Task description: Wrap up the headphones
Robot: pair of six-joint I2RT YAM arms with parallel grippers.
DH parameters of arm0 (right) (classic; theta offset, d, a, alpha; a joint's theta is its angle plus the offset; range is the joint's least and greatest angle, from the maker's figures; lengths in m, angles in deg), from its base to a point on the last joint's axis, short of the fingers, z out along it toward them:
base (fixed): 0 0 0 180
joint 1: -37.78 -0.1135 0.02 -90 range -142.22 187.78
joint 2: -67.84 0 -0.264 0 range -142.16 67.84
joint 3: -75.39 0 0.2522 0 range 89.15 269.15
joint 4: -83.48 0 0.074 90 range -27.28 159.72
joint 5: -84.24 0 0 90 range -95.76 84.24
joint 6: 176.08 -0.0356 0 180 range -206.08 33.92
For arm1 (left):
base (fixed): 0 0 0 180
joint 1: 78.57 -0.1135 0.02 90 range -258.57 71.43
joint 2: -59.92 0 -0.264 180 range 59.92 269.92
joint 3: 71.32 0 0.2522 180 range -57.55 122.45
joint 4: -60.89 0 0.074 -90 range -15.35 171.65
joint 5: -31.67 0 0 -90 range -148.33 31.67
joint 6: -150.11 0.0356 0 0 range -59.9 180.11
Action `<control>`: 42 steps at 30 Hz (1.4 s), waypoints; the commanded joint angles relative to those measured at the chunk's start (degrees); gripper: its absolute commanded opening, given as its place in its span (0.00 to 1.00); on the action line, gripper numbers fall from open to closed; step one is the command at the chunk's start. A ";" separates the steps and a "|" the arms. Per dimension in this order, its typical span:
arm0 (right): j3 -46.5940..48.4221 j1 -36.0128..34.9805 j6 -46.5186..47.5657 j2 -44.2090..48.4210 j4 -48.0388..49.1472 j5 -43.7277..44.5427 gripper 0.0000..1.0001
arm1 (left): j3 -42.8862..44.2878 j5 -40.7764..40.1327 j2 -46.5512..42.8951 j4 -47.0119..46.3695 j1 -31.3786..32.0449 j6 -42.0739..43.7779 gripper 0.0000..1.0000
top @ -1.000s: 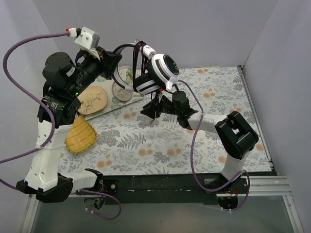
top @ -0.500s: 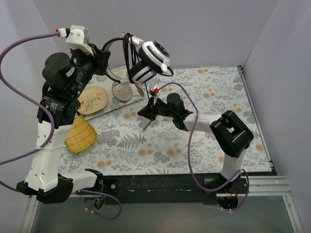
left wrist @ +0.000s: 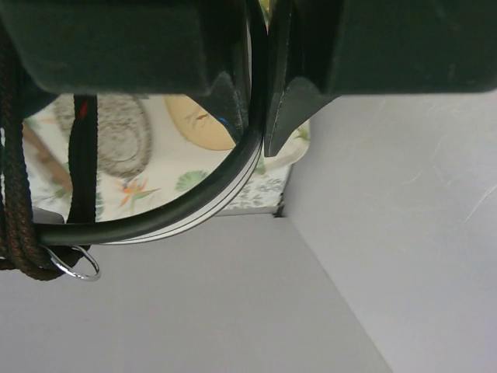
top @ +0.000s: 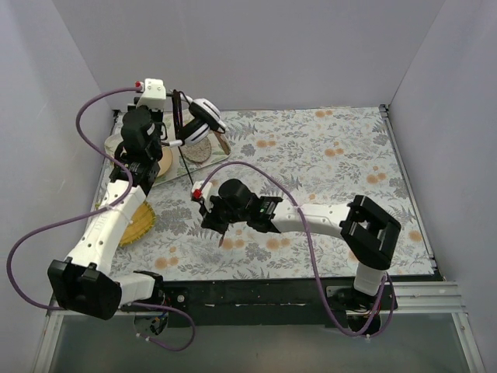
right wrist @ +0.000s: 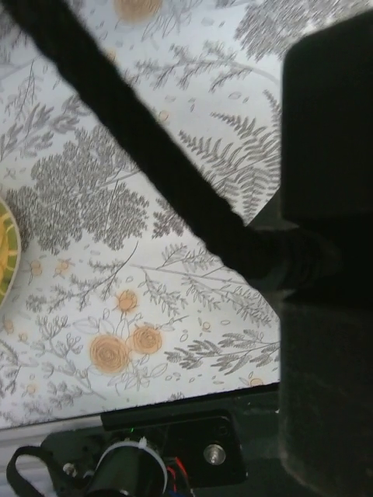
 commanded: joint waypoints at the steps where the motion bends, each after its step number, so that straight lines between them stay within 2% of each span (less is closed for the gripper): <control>1: 1.75 -3.18 6.72 7.43 -13.69 5.82 0.01 | 0.63 -4.60 -0.13 -22.39 -3.56 9.76 0.00; 7: 6.04 -5.12 8.31 14.03 -24.40 12.58 0.01 | -5.69 -3.99 2.16 -28.71 -4.18 19.08 0.00; 11: 14.19 -5.03 10.41 15.71 -34.24 23.29 0.01 | -8.24 3.91 0.76 -16.99 -3.83 19.35 0.00; 16: 26.78 -2.93 13.14 11.76 -45.07 39.38 0.01 | -16.76 9.44 -6.88 -13.87 -0.15 24.80 0.00; 20: 37.85 1.37 15.69 6.75 -50.80 45.89 0.01 | -23.18 13.24 -13.04 -6.60 3.81 27.43 0.00; 24: 45.15 4.36 22.00 2.18 -50.98 49.42 0.01 | -23.64 18.24 -16.38 4.22 5.75 25.43 0.00; 29: 46.49 9.81 25.35 0.94 -46.07 42.93 0.01 | -21.88 26.58 -18.58 16.80 5.93 22.26 0.00; 32: 45.17 13.15 27.47 1.38 -40.98 34.60 0.01 | -19.16 34.23 -18.85 23.37 6.02 20.76 0.00; 34: 45.78 14.12 27.30 0.77 -39.65 31.42 0.01 | -17.58 38.37 -18.94 25.15 6.19 18.23 0.00; 37: 46.14 17.46 24.41 -0.29 -38.41 21.50 0.01 | -15.73 42.84 -18.58 27.87 6.19 14.54 0.00; 42: 39.29 22.56 19.39 0.32 -32.46 3.83 0.01 | -10.63 50.23 -18.59 29.81 6.19 6.80 0.00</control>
